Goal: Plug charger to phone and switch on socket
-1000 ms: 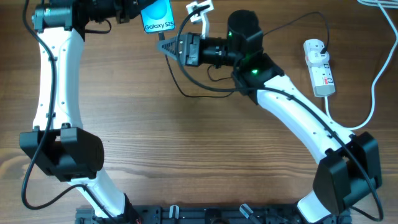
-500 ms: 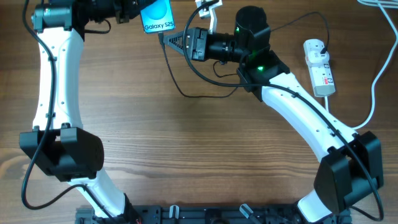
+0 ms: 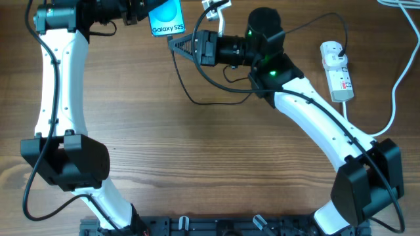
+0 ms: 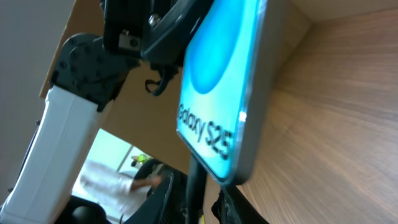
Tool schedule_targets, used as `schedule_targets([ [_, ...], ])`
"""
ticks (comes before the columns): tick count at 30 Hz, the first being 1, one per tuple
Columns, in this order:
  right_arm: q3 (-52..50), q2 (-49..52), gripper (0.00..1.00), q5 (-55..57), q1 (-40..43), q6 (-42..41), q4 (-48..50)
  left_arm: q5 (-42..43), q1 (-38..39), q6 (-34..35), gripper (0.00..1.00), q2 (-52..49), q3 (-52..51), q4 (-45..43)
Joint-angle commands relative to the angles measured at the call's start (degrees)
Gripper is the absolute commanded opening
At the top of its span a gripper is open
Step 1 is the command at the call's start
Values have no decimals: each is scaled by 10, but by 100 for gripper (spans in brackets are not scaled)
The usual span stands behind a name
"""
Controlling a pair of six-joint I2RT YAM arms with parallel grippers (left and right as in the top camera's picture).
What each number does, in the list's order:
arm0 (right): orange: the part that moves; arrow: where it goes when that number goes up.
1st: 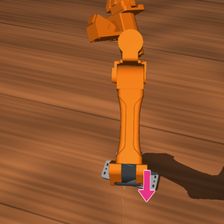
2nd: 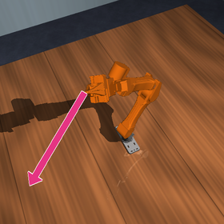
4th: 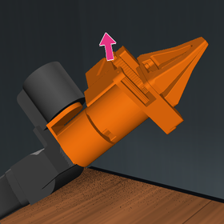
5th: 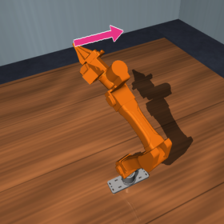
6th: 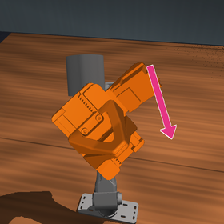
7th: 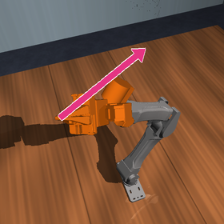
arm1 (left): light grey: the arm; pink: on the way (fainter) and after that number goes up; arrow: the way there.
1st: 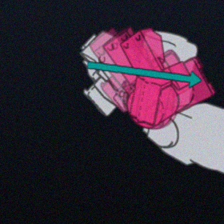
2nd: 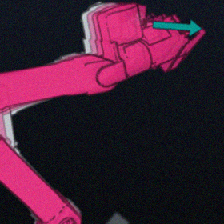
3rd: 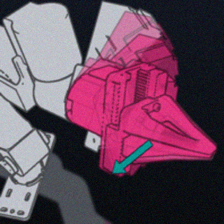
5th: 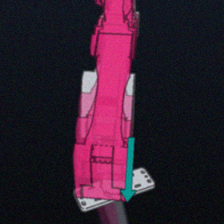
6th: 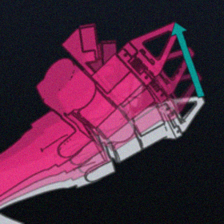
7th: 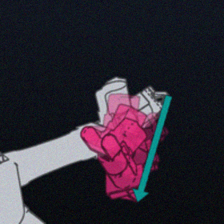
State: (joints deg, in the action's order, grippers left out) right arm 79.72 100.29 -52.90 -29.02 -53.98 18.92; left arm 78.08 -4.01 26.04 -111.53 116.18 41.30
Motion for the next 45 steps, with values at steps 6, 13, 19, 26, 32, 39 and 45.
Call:
schedule_targets([
  [6, 13, -4, 14, -12, -7, -2, 3, 40, 0, 4, 4, 15, 0, -4],
  [13, 13, -4, 4, -5, -7, -3, 21, 74, 0, 3, 4, 15, 0, -4],
  [19, 13, -4, 4, 7, -7, -16, 46, 85, 0, 3, 4, 15, 0, 1],
  [26, 13, -4, 4, 23, -6, -16, 62, 87, 0, 3, 4, 15, 0, 12],
  [32, 13, -4, 39, 5, -6, -13, 59, 72, -1, 1, 4, 15, 0, 10],
  [39, 13, -4, 68, 3, -6, 38, -71, -55, -14, -3, 4, 12, 0, -7],
  [45, 14, -12, 79, 46, -3, 145, -180, -179, -1, -86, 4, -2, 0, 101],
])
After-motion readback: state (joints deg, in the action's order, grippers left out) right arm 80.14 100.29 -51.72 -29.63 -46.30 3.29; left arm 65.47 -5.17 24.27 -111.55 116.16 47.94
